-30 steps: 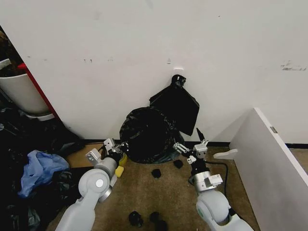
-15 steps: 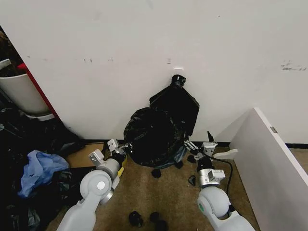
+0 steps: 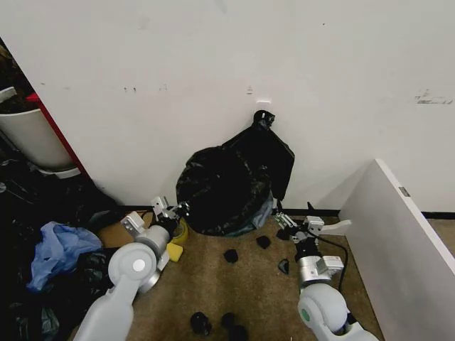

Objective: Place the garbage bag over the trash bin.

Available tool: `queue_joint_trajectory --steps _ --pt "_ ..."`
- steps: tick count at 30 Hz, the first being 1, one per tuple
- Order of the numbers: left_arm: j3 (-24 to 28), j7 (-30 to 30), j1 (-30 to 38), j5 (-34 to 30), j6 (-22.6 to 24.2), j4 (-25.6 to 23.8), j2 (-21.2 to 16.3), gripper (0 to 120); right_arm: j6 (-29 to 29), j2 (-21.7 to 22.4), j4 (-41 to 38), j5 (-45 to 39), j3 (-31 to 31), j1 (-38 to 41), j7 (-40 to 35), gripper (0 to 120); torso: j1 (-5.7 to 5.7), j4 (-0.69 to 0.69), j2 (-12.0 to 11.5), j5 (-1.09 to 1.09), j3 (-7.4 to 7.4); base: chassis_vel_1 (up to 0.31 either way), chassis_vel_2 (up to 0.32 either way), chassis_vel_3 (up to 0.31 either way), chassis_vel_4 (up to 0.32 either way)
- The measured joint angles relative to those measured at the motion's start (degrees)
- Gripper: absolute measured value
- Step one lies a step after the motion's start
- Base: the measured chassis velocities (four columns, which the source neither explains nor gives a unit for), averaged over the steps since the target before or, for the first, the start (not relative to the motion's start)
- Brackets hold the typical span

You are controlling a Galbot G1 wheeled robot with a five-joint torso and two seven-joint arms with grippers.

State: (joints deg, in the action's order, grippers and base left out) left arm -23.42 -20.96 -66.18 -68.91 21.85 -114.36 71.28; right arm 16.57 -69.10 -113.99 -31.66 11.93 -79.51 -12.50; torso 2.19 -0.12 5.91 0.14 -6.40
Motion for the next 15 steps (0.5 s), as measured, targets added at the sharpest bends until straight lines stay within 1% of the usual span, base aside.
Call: queue_joint_trajectory --steps 2,4,7,13,15 --pt "-0.3 0.0 0.0 -0.3 0.1 0.0 0.0 2 0.8 0.2 -0.4 -2.2 -0.9 -0.9 3.2 99 0.0 0.01 0.0 0.01 0.0 0.0 0.0 0.0 0.0" --pt "-0.4 0.0 0.0 -0.4 0.1 0.0 0.0 2 0.8 0.2 -0.4 -2.1 -1.1 -1.1 3.7 99 0.0 0.01 0.0 0.01 0.0 0.0 0.0 0.0 0.0" --pt "-0.2 0.0 -0.2 -0.5 0.3 -0.3 0.2 2 1.0 0.0 1.2 0.5 -2.1 -1.2 5.5 99 0.0 0.01 0.0 0.01 0.0 0.0 0.0 0.0 0.0" --pt "0.1 -0.1 -0.8 -0.5 0.5 -0.7 0.3 2 0.7 -1.4 3.0 1.8 -2.8 0.2 6.1 99 0.0 0.01 0.0 0.01 0.0 0.0 0.0 0.0 0.0" --pt "0.1 -0.1 -1.0 -0.7 0.6 -1.1 0.3 2 0.0 -1.8 4.3 3.5 -2.7 1.0 4.8 99 0.0 0.01 0.0 0.01 0.0 0.0 0.0 0.0 0.0"
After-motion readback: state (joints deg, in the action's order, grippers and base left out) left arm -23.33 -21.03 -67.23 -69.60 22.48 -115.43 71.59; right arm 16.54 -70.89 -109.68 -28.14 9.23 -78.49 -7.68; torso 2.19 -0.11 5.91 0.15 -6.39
